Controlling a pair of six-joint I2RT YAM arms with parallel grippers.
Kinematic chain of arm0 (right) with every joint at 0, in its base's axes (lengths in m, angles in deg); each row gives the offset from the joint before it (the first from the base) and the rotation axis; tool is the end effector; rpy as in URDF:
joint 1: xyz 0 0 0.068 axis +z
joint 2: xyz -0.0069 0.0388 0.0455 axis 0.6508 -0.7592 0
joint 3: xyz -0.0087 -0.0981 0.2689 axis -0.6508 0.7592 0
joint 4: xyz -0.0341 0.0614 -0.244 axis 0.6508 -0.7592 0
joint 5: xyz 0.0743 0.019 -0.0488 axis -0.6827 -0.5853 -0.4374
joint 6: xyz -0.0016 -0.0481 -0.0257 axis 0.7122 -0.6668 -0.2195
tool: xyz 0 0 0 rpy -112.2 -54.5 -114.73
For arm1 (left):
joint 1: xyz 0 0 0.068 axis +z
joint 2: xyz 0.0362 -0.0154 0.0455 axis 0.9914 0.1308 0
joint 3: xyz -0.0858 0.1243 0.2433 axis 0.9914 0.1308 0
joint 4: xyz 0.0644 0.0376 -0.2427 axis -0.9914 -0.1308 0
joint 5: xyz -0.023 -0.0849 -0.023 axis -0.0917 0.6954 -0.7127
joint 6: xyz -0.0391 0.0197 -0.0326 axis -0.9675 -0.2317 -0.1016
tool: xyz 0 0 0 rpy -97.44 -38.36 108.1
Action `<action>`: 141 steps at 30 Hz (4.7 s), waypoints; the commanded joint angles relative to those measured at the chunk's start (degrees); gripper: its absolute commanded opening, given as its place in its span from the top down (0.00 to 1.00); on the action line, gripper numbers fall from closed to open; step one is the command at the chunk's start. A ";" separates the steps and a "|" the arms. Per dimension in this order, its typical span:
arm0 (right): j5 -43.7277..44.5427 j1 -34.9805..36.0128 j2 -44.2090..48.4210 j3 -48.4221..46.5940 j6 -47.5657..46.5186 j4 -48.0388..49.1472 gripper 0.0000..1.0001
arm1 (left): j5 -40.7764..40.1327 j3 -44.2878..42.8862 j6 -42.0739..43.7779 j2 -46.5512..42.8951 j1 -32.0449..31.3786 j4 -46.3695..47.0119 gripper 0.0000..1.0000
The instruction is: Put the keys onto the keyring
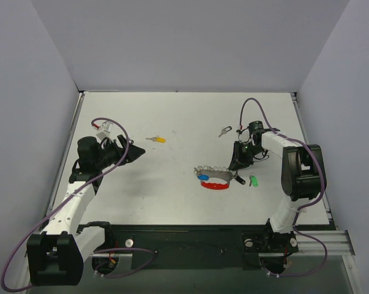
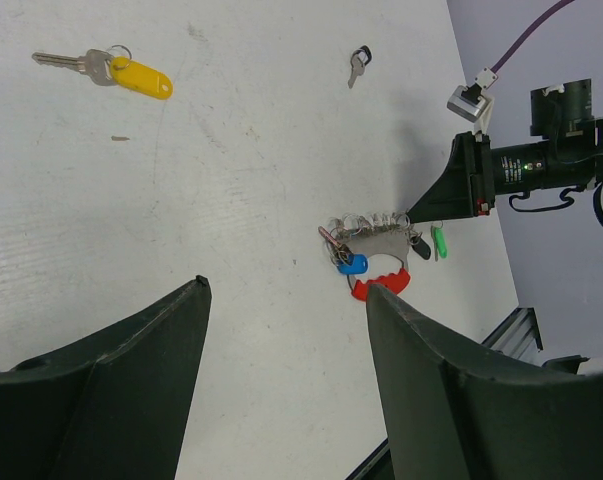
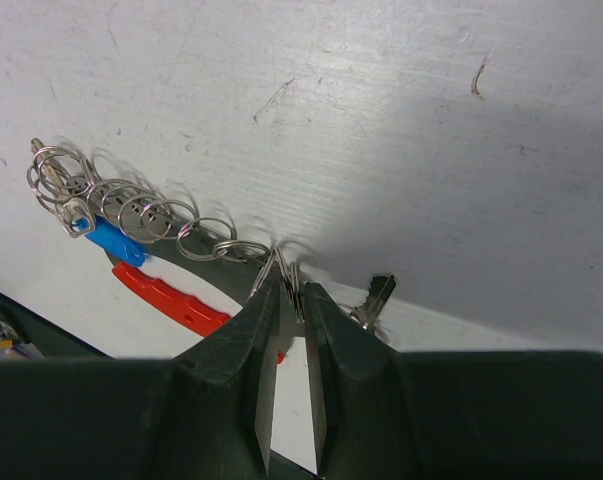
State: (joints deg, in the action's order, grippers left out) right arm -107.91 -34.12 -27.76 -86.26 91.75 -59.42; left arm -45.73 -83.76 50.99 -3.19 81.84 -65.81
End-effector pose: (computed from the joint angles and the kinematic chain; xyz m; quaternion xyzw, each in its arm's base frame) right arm 0.3383 0.0580 0.1736 -0.0428 0.9393 0.2942 0.1711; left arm 0.2079 -0.0239 0.2661 -0.0614 0.8106 -0.3994 0.4239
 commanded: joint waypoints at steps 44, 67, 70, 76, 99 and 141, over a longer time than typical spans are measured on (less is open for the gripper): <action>-5.67 7.65 2.45 -3.85 -4.60 -5.38 1.00 | -16.68 -6.66 -4.78 15.58 -27.82 0.86 0.32; -7.34 13.91 2.10 -10.62 -20.94 -14.79 0.72 | -21.71 -1.40 -4.78 13.04 -30.99 2.96 0.38; -5.42 14.61 0.35 -10.96 -19.64 -13.21 0.73 | -21.62 -2.19 -4.43 14.53 -31.61 2.96 0.38; -2.17 14.70 -2.90 -13.68 -19.36 -12.76 0.74 | -21.00 -2.72 -4.60 15.59 -32.84 3.66 0.38; 12.95 23.66 -11.69 -22.04 -30.36 -18.65 0.69 | -21.79 0.97 -4.87 9.70 -33.11 3.40 0.38; 6.89 24.37 -14.59 -28.28 -19.55 -24.45 0.77 | -23.38 1.94 -4.16 6.89 -32.93 1.29 0.37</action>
State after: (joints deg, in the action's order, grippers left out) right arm -101.83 -10.02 -43.55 -114.39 70.13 -80.65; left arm -68.27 -81.73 46.03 4.83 49.03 -64.78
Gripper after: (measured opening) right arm 0.240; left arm 0.626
